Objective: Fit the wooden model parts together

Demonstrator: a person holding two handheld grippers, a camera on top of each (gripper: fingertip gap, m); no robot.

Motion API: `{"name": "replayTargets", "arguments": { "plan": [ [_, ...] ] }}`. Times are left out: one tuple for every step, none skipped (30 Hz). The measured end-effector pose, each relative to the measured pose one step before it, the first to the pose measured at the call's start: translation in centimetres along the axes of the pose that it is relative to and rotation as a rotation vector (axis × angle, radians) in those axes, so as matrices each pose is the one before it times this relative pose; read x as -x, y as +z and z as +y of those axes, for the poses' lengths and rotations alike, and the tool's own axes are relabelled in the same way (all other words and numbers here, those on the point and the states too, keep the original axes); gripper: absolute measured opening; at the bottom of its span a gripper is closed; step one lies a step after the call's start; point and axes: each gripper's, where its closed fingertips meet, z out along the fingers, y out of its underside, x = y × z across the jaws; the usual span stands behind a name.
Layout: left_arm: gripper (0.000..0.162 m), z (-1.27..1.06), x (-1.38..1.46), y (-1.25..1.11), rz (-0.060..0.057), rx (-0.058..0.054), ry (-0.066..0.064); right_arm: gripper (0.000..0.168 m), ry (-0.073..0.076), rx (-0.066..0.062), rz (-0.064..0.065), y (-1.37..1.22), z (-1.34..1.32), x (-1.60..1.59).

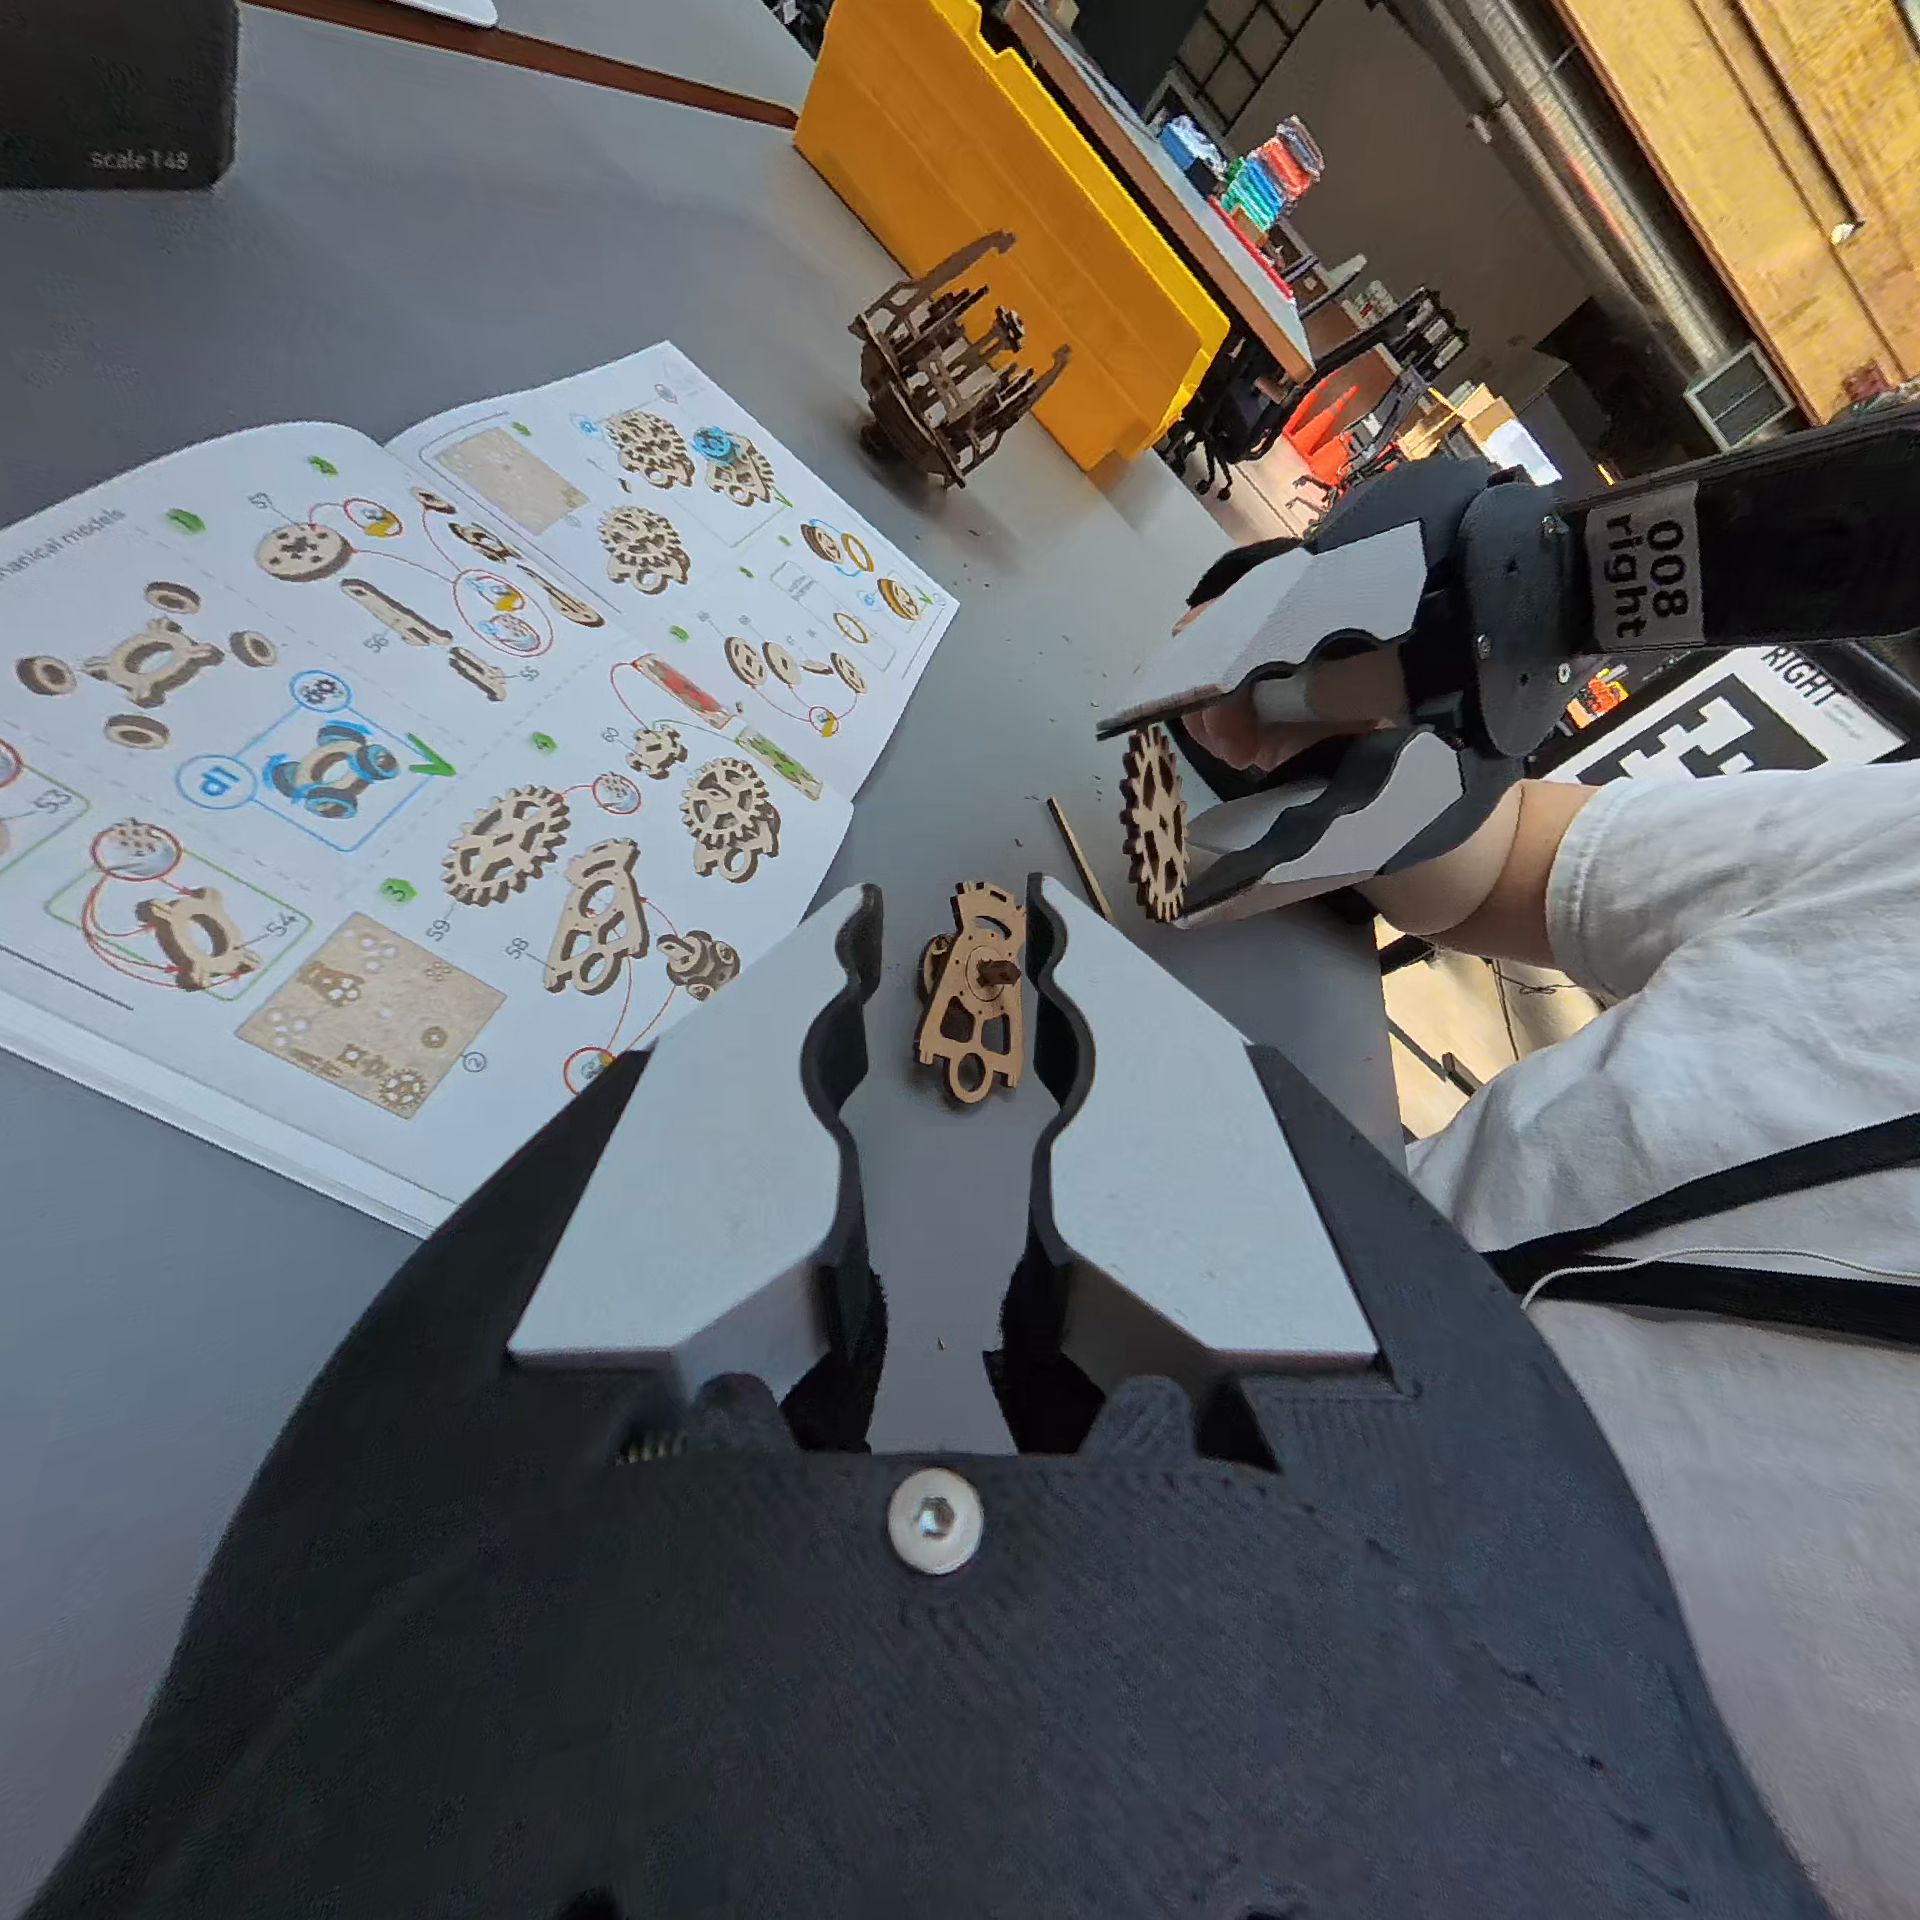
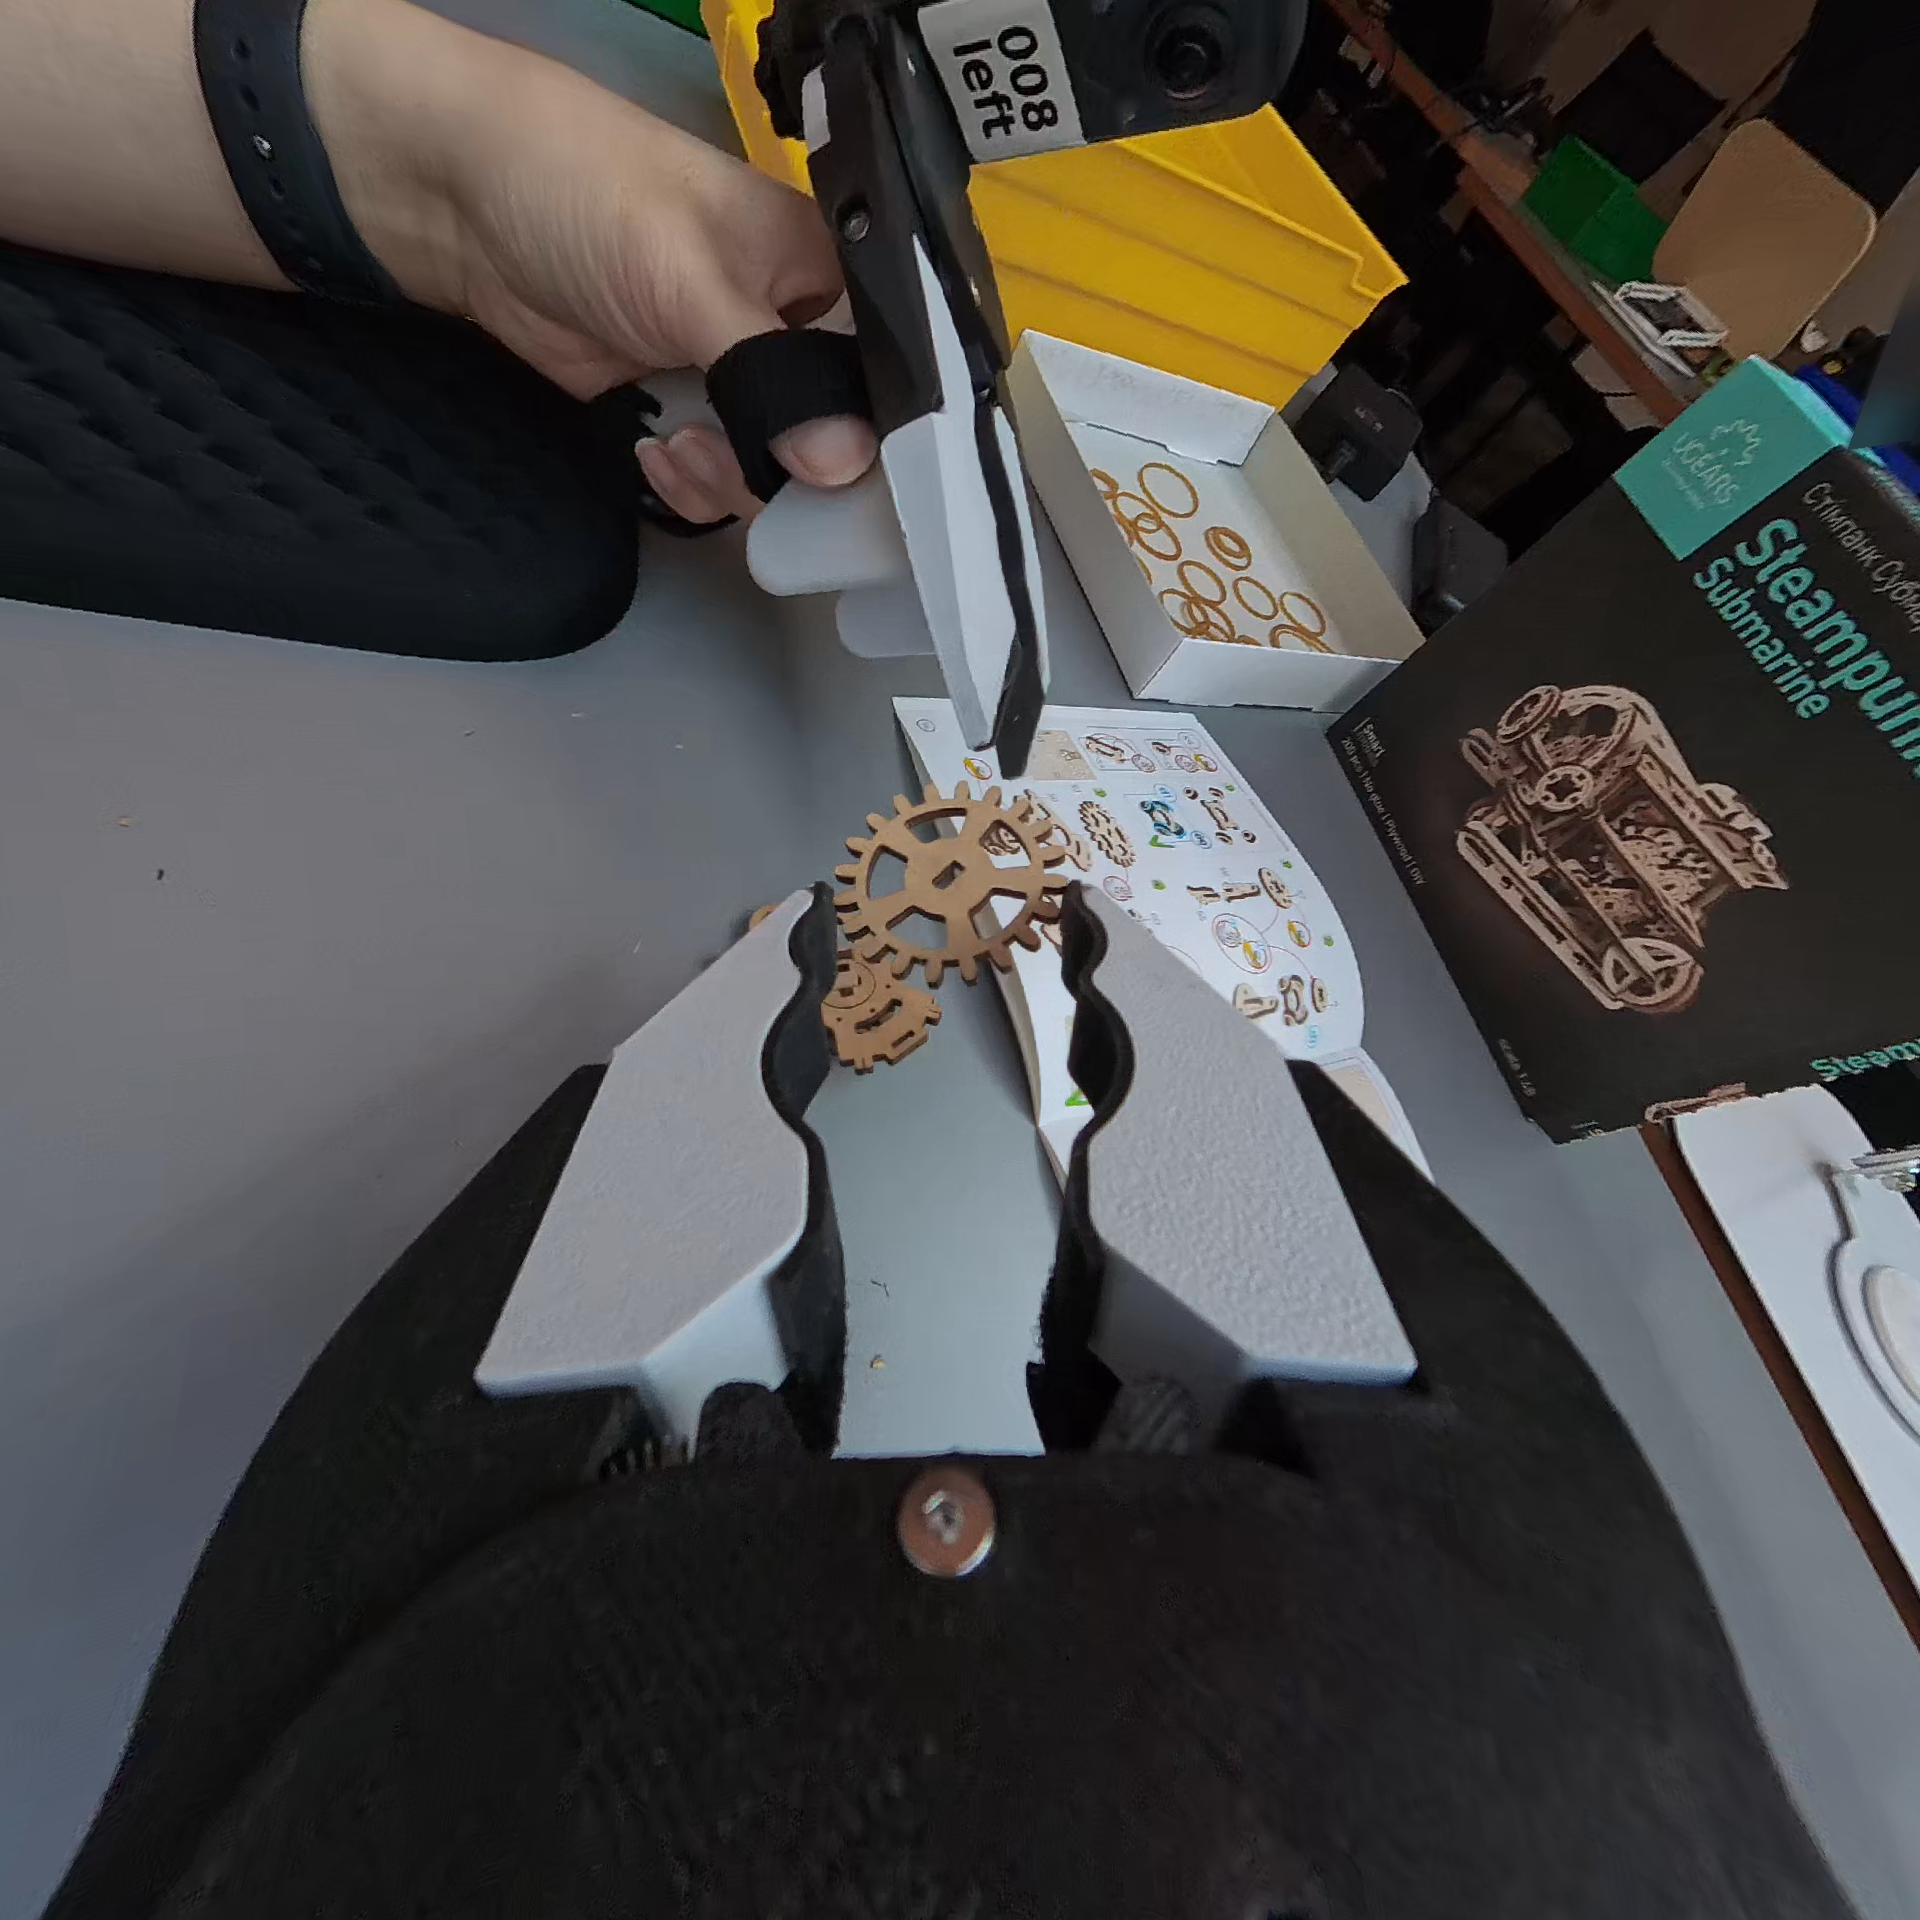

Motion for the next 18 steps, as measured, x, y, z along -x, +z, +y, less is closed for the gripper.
{"name": "replayTargets", "arguments": {
  "plan": [
    [0.025, 0.145, 0.051, 0.125, 0.0031, 0.0046, -0.0066, 0.043, 0.0151, 0.0051, -0.0291, 0.232, 0.117, 0.559],
    [0.025, 0.131, -0.017, 0.168, 0.0079, 0.0042, -0.01, 0.042, 0.0097, 0.0104, -0.03, 0.324, 0.162, 0.645],
    [0.025, 0.171, -0.022, 0.151, 0.0072, 0.0086, -0.0075, 0.043, 0.0005, 0.0189, -0.0138, 0.345, 0.282, 0.436],
    [0.025, 0.162, 0.022, 0.111, 0.0006, 0.0108, -0.0022, 0.043, -0.0044, 0.0271, 0.0088, 0.311, 0.39, 0.095],
    [0.025, 0.085, 0.069, 0.048, -0.0058, 0.0059, 0.0025, 0.043, 0.0014, 0.0294, 0.0155, 0.264, 0.432, -0.049],
    [0.025, 0.017, 0.072, 0.005, -0.0077, 0.0012, 0.0052, 0.043, 0.0152, 0.0238, 0.0095, 0.195, 0.305, -0.035],
    [0.025, -0.005, 0.021, -0.012, -0.005, 0.0009, 0.0059, 0.043, 0.0236, 0.0063, -0.0064, 0.132, 0.016, 0.215],
    [0.025, 0.041, -0.021, 0.019, -0.0005, 0.0025, 0.0044, 0.043, 0.0345, 0.007, 0.0065, 0.086, -0.007, 0.043],
    [0.025, 0.074, -0.053, 0.049, 0.0041, 0.0046, 0.0011, 0.043, 0.0267, 0.0088, 0.0099, 0.068, -0.02, 0.106],
    [0.025, 0.128, -0.082, 0.078, 0.008, 0.0074, -0.0028, 0.043, 0.0191, 0.0125, 0.0223, 0.08, 0.021, 0.003],
    [0.025, 0.129, -0.124, 0.086, 0.0117, 0.0076, -0.0056, 0.043, 0.0108, 0.0154, 0.035, 0.088, 0.1, -0.158],
    [0.025, 0.092, -0.152, 0.043, 0.0138, 0.0053, -0.0058, 0.043, 0.0009, 0.01, 0.0215, 0.118, 0.06, 0.038],
    [0.025, 0.071, -0.146, 0.032, 0.0129, 0.0039, -0.004, 0.043, 0.0089, 0.0036, 0.0123, 0.133, 0.024, 0.141],
    [0.025, 0.023, -0.098, 0.01, 0.0084, 0.0024, -0.0016, 0.043, 0.0242, 0.0019, 0.0105, 0.105, 0.149, 0.117],
    [0.025, 0.021, -0.059, 0.008, 0.0039, 0.001, 0.0015, 0.043, 0.032, -0.002, 0.0055, 0.096, 0.225, 0.14],
    [0.024, -0.004, -0.052, 0.013, 0.0003, 0.001, 0.005, 0.043, 0.0306, -0.0116, 0.0171, 0.038, 0.126, -0.066],
    [0.024, -0.014, -0.002, 0.027, -0.0061, 0.0009, 0.0103, 0.043, 0.021, -0.0224, 0.0297, -0.075, -0.122, -0.231],
    [0.025, -0.048, -0.019, 0.043, -0.0086, -0.0001, 0.0168, 0.043, 0.0107, -0.0164, 0.027, -0.163, -0.209, -0.137]
  ]
}}
